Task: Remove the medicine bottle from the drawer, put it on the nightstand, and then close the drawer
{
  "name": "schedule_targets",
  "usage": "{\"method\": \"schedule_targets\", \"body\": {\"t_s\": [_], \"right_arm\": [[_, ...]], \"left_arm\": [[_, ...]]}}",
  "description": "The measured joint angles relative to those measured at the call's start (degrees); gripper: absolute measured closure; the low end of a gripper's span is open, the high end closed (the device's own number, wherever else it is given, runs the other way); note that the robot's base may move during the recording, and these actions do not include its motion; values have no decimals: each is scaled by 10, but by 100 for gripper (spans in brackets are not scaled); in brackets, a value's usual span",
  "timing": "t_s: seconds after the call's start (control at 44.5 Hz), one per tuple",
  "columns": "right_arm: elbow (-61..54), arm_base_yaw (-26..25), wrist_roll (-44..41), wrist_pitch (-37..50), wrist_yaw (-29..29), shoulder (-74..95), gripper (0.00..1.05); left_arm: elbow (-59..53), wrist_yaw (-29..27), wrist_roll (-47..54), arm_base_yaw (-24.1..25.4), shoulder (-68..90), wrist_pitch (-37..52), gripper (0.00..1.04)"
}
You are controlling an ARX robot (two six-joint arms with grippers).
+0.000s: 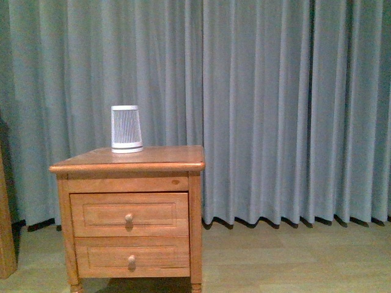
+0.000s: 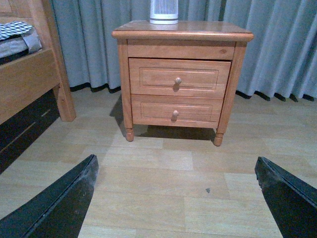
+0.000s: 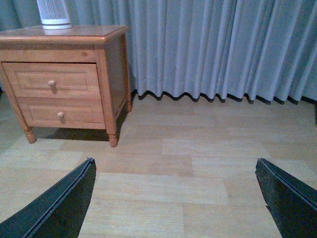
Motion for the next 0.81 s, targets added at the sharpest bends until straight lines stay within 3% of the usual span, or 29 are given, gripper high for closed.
{"method": "schedule_targets", "body": {"t_s": [0.809], "right_arm": [[0,0,0,0,0,0,7]], "left_arm": [[0,0,0,0,0,0,7]]}}
